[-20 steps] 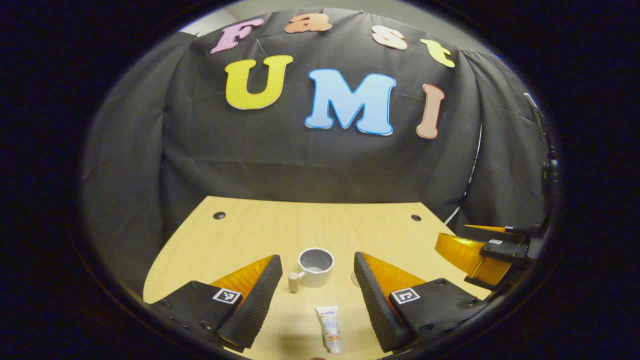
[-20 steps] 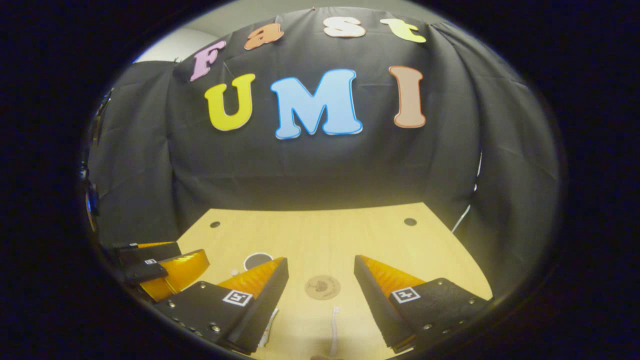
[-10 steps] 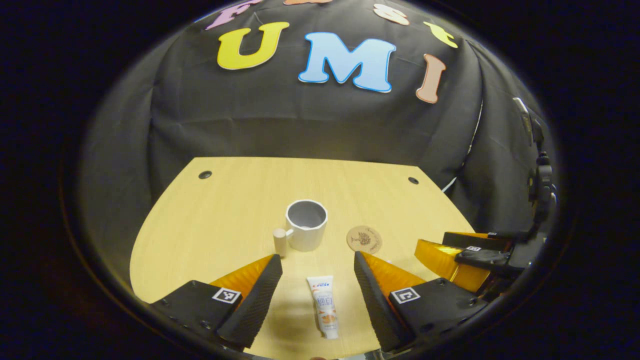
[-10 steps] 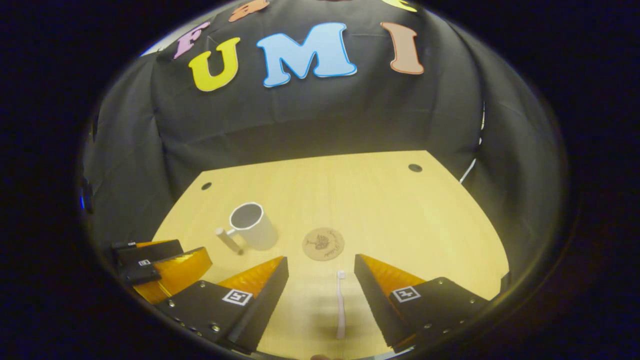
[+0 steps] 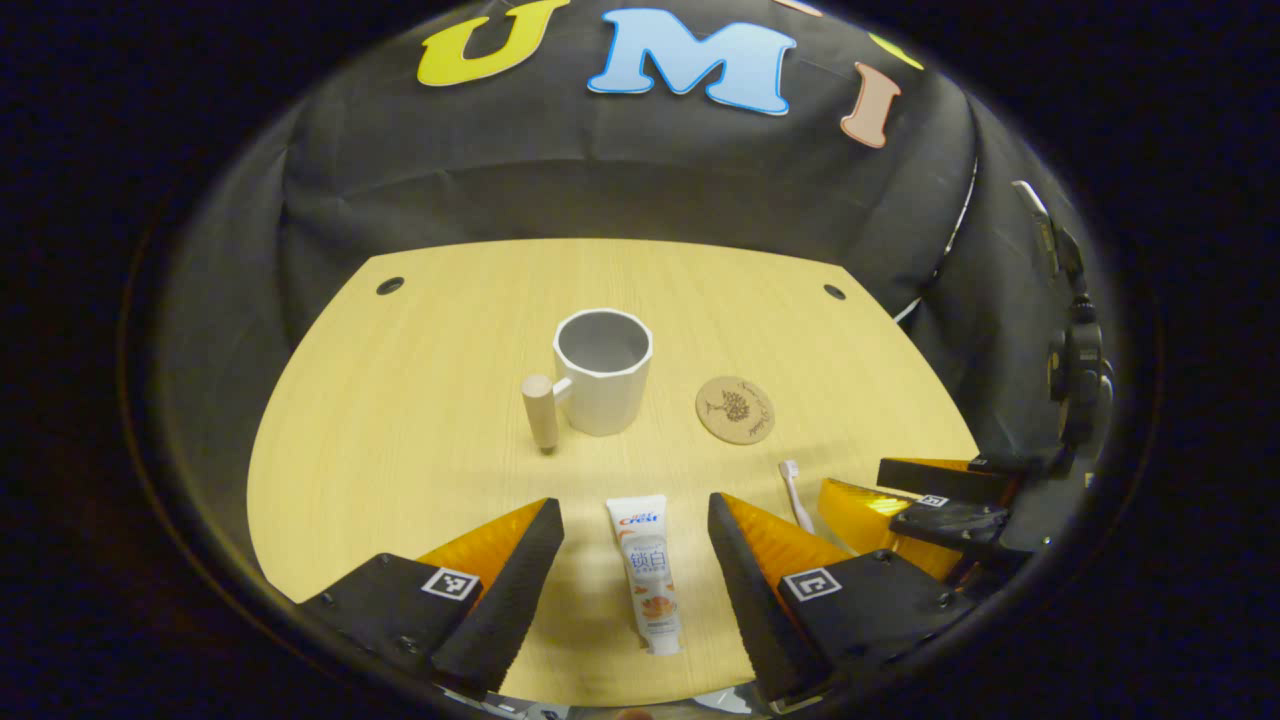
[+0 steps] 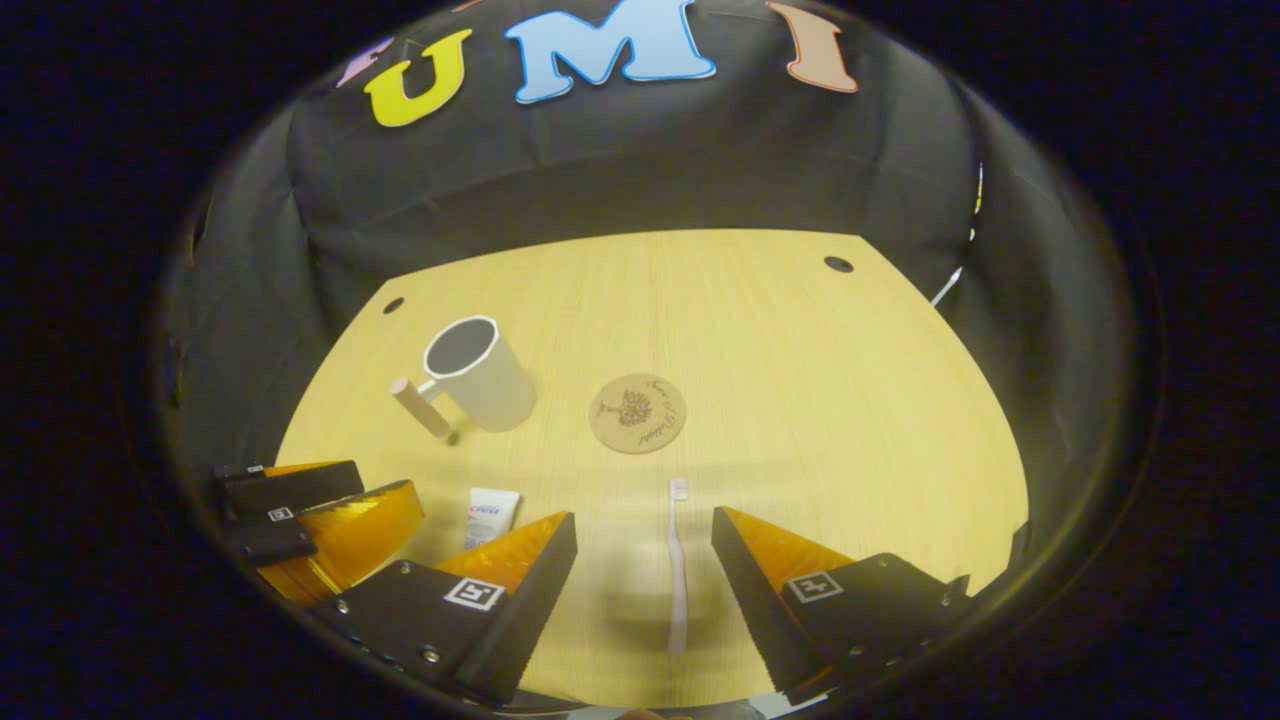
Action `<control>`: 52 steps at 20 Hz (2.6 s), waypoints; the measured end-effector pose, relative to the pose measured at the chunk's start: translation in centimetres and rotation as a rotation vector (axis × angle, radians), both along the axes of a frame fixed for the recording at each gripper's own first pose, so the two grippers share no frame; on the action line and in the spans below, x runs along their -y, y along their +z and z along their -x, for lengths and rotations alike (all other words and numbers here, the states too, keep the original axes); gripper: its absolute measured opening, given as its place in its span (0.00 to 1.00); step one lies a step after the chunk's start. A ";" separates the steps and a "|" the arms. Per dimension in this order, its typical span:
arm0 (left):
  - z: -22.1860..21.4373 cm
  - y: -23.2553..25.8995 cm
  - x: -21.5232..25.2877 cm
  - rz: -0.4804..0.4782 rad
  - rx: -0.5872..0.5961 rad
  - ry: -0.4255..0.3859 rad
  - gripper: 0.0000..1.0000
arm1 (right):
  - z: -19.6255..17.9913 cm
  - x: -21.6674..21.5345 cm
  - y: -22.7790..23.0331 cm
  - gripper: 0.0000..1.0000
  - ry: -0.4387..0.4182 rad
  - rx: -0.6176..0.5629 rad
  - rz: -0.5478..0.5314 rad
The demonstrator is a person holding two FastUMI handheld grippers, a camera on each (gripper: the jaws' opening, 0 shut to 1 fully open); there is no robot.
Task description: Put the toothbrush and toothpaste on the desktop into the cup, then pick up the cup and place it on the coaster on the desktop.
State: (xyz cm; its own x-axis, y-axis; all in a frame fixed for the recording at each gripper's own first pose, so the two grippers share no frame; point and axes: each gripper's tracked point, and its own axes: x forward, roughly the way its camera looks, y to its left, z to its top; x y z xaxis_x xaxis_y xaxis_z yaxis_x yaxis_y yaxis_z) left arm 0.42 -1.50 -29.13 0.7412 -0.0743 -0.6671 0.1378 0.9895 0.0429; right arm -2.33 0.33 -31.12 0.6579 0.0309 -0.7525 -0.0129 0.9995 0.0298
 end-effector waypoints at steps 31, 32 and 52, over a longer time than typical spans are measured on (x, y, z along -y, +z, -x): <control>2.1 -10.1 -2.6 -0.087 -0.378 0.163 0.87 | 3.9 1.3 -9.7 0.90 0.002 -0.413 0.089; 2.1 -10.2 -2.6 -0.104 -0.381 0.160 0.87 | 4.0 1.3 -9.8 0.90 -0.003 -0.423 0.088; 1.3 -9.5 -2.7 -0.066 -0.349 0.185 0.22 | 3.3 1.1 -9.5 0.04 -0.040 -0.450 0.049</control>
